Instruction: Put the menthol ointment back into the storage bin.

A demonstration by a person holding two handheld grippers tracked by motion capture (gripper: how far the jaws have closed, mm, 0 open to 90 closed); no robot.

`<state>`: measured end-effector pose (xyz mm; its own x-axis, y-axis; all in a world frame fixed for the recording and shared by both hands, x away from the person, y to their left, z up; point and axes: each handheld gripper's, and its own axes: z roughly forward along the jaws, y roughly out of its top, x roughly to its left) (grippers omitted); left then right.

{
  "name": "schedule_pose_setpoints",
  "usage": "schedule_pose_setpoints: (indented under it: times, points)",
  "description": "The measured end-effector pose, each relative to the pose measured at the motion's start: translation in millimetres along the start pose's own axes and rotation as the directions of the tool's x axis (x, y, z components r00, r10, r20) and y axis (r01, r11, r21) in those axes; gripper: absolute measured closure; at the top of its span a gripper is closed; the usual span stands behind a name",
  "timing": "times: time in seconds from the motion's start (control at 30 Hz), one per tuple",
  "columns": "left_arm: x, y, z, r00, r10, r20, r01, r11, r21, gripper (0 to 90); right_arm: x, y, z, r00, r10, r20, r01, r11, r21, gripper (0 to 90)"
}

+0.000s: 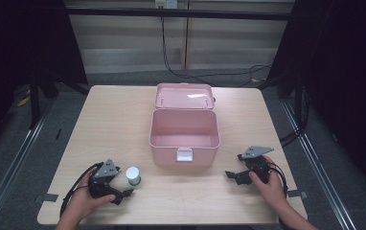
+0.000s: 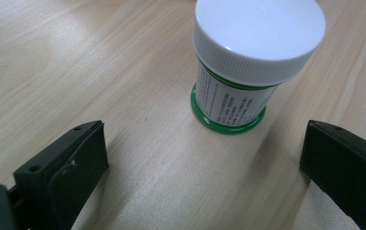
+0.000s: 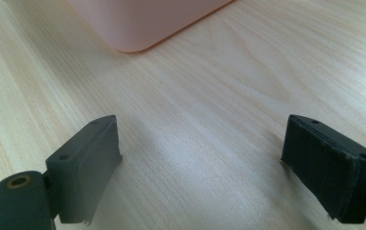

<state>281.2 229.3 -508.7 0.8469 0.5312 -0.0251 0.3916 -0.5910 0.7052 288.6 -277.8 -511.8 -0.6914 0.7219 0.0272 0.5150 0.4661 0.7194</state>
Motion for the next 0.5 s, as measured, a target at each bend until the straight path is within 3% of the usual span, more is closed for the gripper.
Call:
schedule_pose_setpoints:
  times: [0.2, 0.3, 0.37, 0.4, 0.43, 0.47, 0.5]
  points:
    - [-1.3, 0.1, -0.6, 0.9999, -0.010, -0.005, 0.010, 0.9999, 0.005, 1.9, 0.0, 0.1, -0.1, 1.0000, 0.000, 0.002, 0.000, 1.000, 0.002, 12.2]
    - [-0.6, 6.3, -6.8, 0.9989, -0.031, -0.035, 0.033, 0.9966, 0.075, 9.3, 0.0, 0.1, -0.1, 1.0000, 0.000, 0.001, 0.000, 1.000, 0.002, 12.2]
    - [0.0, 12.6, -11.1, 0.9958, -0.074, -0.053, 0.081, 0.9865, 0.142, 17.9, -0.1, 0.1, -0.1, 1.0000, -0.001, 0.001, 0.001, 1.000, 0.002, 12.2]
    - [1.3, 17.8, -14.0, 0.9949, -0.082, -0.058, 0.092, 0.9739, 0.207, 18.6, -0.1, 0.1, -0.2, 1.0000, -0.002, 0.002, 0.002, 1.000, 0.002, 12.2]
    - [1.3, 17.8, -14.0, 0.9949, -0.082, -0.058, 0.092, 0.9739, 0.207, 19.9, -0.1, 0.1, -0.2, 1.0000, -0.002, 0.002, 0.002, 1.000, 0.002, 12.2]
    - [1.4, 23.1, -16.4, 0.9944, -0.078, -0.071, 0.093, 0.9659, 0.242, 21.5, -0.1, 0.1, -0.1, 1.0000, -0.002, 0.001, 0.002, 1.000, 0.002, 12.2]
    - [1.3, 26.1, -17.0, 0.9946, -0.082, -0.065, 0.095, 0.9636, 0.250, 21.7, -0.1, 0.1, -0.2, 1.0000, -0.001, 0.001, 0.001, 1.000, 0.003, 12.2]
